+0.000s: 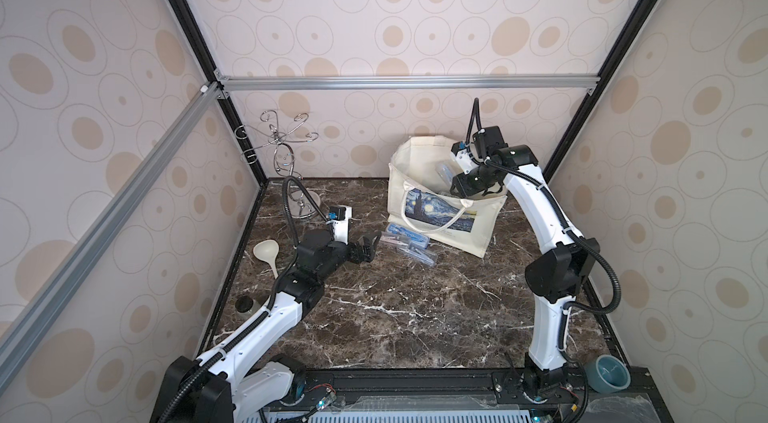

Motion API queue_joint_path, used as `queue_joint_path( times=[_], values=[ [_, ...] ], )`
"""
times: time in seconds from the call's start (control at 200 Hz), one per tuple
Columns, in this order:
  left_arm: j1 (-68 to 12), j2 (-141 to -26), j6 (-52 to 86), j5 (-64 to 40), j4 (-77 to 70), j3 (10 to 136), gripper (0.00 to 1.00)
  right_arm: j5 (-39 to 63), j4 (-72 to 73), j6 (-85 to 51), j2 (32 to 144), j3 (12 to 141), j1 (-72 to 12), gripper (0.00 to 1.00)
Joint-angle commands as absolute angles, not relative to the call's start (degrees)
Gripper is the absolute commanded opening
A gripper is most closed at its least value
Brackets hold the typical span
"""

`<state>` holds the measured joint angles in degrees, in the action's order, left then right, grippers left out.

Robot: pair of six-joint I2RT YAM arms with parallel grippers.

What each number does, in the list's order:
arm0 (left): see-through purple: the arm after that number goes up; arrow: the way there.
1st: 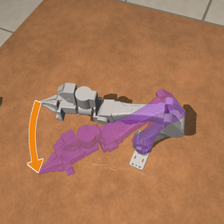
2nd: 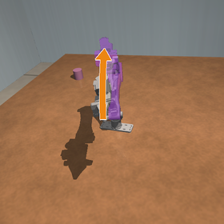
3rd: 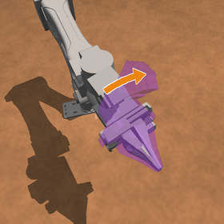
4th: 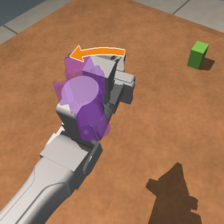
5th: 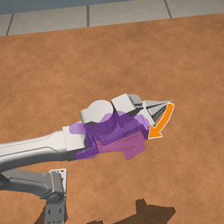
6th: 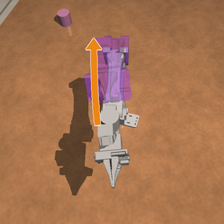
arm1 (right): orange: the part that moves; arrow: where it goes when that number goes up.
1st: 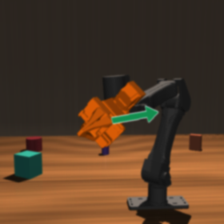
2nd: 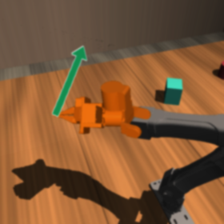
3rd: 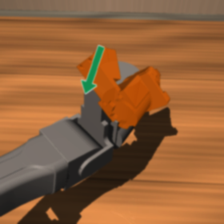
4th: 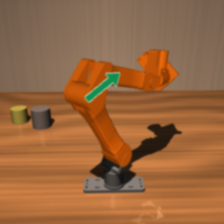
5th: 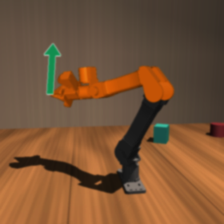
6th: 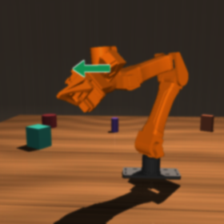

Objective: Put the compass set into the canvas bag
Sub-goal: Place the compass set in the canvas bag.

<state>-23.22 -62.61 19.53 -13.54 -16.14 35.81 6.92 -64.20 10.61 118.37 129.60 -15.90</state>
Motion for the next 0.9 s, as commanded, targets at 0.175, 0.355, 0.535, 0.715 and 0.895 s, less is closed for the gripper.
queue_joint_path(
  times=[0.175,0.355,0.535,0.715,0.895],
  values=[
    [-23.00,-68.81,21.84,-10.06,-7.83,39.23,1.00,-5.14,-69.57,12.48,125.38,130.45,-16.26,0.27],
    [-23.12,-71.42,22.87,-7.48,-7.21,39.13,1.00,-10.34,-71.14,13.04,128.59,130.49,-16.26,0.28],
    [-23.19,-72.48,22.44,-4.78,-7.73,38.65,1.00,-9.75,-70.53,12.71,128.75,129.99,-16.29,0.37],
    [-23.20,-74.27,22.61,-5.81,-7.72,39.05,1.00,-3.53,-63.46,12.05,123.67,126.21,-16.28,0.53],
    [-23.20,-73.96,24.66,-5.04,-11.18,37.29,1.00,2.01,-53.64,10.32,114.80,118.94,-16.31,0.65]
  ],
)
